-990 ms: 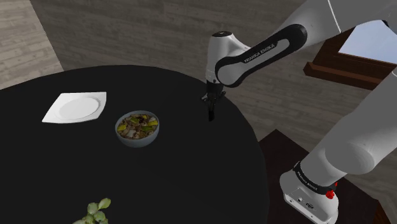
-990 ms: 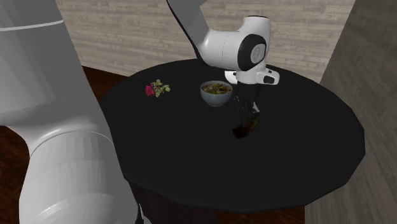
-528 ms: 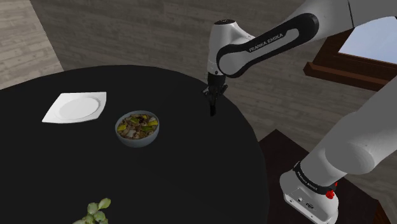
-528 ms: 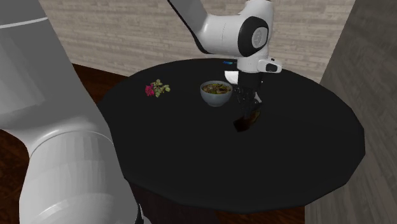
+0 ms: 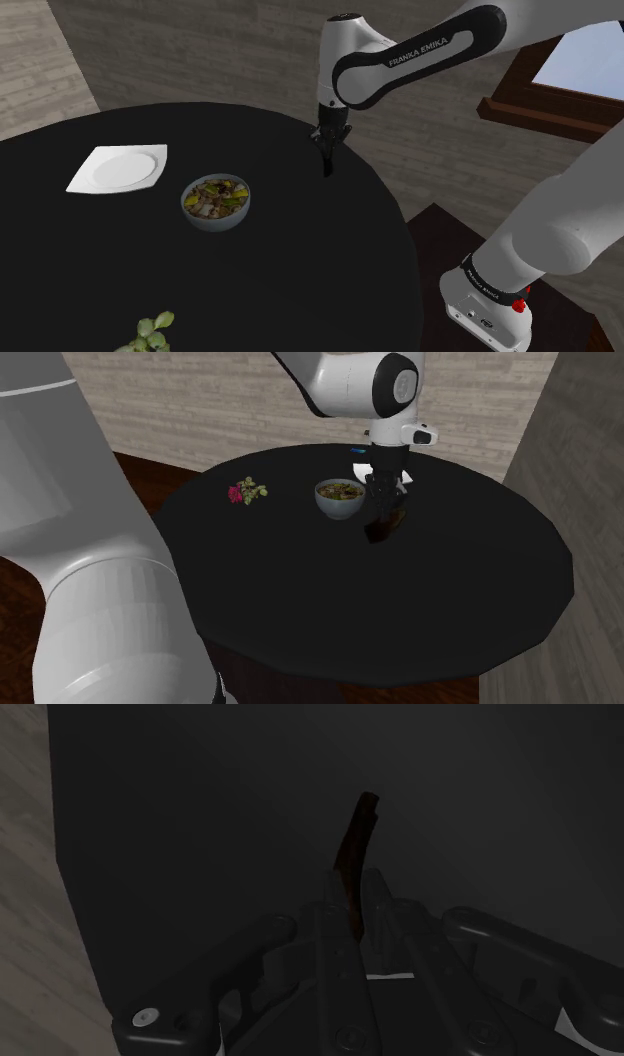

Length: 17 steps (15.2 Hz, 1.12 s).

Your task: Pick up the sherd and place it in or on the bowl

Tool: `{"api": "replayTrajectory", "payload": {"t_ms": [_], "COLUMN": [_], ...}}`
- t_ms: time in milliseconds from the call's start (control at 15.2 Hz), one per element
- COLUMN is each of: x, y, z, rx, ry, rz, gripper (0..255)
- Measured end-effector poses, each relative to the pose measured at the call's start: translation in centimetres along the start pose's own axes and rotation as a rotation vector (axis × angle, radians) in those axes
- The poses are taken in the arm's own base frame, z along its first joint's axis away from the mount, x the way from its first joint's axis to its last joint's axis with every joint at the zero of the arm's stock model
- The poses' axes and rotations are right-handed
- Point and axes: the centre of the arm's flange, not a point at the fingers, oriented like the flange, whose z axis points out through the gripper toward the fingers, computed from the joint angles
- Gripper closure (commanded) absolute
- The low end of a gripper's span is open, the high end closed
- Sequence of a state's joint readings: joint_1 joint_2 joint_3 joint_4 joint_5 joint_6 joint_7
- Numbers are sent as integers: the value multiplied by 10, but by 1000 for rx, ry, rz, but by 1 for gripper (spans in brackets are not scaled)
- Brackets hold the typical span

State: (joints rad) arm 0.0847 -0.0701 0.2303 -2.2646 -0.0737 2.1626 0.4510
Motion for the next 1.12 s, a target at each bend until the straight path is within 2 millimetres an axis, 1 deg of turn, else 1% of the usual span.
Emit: {"api": "replayTrajectory", "payload": {"t_ms": [198, 330, 660, 726, 792, 1122], "x": [8, 9, 22, 24, 30, 37], "y": [-36, -59, -127, -138, -151, -218], "z": [1, -3, -8, -8, -9, -16], "rx": [0, 0, 0, 0, 1, 1], "ry": [0, 0, 0, 0, 0, 0], "rz": [0, 0, -1, -1, -1, -1], "gripper": [255, 255, 255, 255, 255, 255]}}
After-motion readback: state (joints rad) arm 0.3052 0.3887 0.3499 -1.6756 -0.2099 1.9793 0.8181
